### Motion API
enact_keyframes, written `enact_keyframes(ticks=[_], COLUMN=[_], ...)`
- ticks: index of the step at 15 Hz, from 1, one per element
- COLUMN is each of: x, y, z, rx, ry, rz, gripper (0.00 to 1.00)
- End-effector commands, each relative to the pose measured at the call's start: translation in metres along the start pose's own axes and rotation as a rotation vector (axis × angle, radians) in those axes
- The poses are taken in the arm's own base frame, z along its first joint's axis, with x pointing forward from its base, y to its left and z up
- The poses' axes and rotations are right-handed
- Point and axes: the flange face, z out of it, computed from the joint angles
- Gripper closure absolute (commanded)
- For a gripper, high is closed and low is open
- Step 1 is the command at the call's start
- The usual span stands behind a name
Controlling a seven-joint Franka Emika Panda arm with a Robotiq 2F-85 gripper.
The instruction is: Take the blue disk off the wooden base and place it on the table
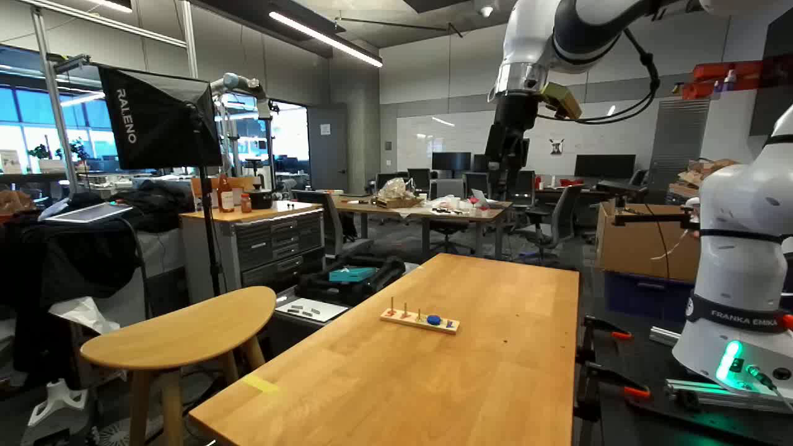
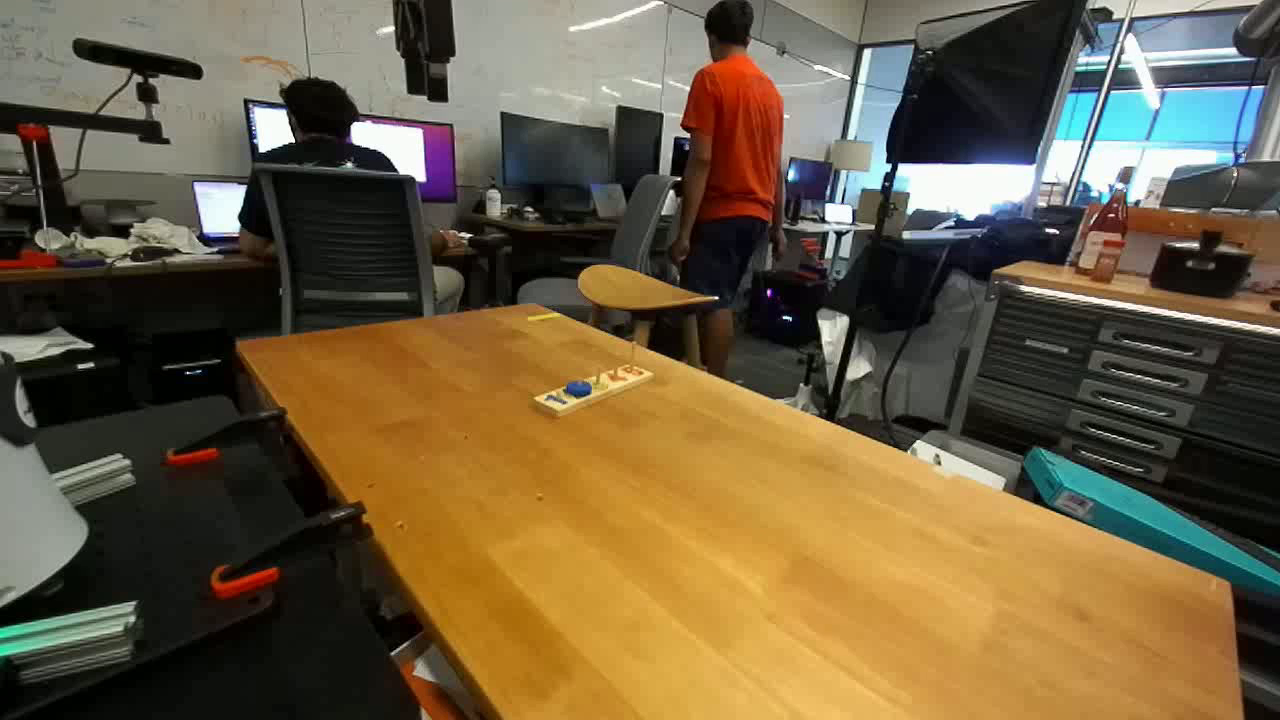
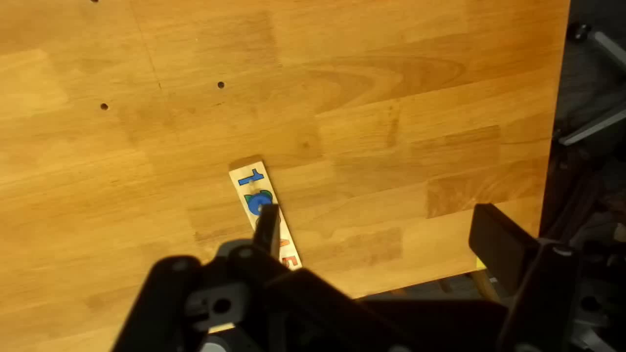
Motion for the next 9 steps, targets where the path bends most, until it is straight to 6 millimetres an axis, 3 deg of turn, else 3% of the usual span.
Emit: enact_keyframes(ticks=[1,9], x=[0.0007,0.0017], y=[-0.0007,-0.0021], z=[-0.0028,-0.0085], rx=[0.001,0.006], ry=[0.003,0.015], rz=[-0.001,-0.003], gripper=[0.00,0.00])
